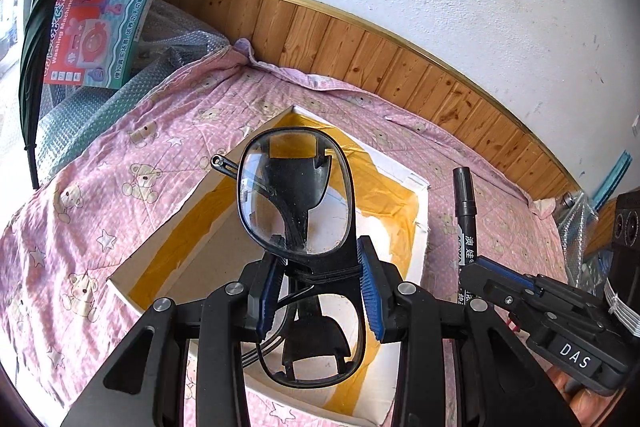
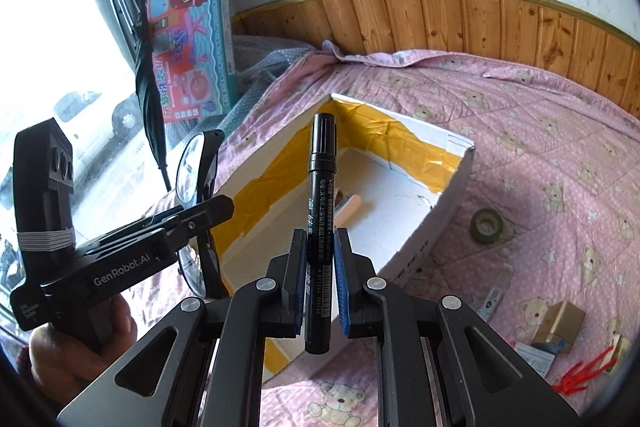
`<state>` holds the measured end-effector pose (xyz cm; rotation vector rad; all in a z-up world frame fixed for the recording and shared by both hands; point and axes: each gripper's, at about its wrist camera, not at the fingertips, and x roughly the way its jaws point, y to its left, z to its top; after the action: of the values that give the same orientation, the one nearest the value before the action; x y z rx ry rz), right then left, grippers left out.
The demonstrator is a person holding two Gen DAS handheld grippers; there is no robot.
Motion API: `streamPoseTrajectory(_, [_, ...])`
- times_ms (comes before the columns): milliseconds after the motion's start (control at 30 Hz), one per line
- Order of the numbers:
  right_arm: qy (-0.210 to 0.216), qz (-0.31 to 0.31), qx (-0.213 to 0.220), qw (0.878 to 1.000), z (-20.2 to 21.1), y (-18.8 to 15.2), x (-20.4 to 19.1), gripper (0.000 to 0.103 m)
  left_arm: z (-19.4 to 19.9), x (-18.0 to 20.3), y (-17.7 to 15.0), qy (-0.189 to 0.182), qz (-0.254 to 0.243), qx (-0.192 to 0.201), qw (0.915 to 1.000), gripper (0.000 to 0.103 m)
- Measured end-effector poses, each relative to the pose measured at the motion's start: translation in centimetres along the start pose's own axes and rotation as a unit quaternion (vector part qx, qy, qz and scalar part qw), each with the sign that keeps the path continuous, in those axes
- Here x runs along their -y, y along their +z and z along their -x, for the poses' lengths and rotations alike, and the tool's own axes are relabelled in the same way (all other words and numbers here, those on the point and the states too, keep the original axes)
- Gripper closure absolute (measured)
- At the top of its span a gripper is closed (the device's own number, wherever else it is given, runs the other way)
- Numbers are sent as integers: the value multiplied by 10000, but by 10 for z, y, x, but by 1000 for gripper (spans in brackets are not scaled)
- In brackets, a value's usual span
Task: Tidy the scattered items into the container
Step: 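Carry glasses and marker into the cardboard box and open both tools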
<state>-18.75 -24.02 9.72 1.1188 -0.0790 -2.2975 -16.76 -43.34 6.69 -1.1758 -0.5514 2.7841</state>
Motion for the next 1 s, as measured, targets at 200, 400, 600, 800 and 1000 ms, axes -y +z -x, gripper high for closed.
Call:
streamPoseTrajectory(200, [109,36,-301,9995,-35,8,-9,89,-19,-18,4,66,89,-236,9997,66])
streamPoseTrajectory(400, [59,-46,-646,9979,-67,10,-5,89,-43,-25,3,62,98,-534,9985,66])
streamPoseTrajectory(600, [-127,-38,-787,9968,-87,15,-1,89,-61,-33,3,76,152,-697,9974,66])
streamPoseTrajectory(800, [-243,-283,-829,9959,-94,8,15,85,-78,-47,-2,178,240,-948,9950,62])
streamPoseTrajectory(1000, [-206,-414,-726,9963,-74,-11,23,85,-75,-53,-18,329,83,-989,9945,61])
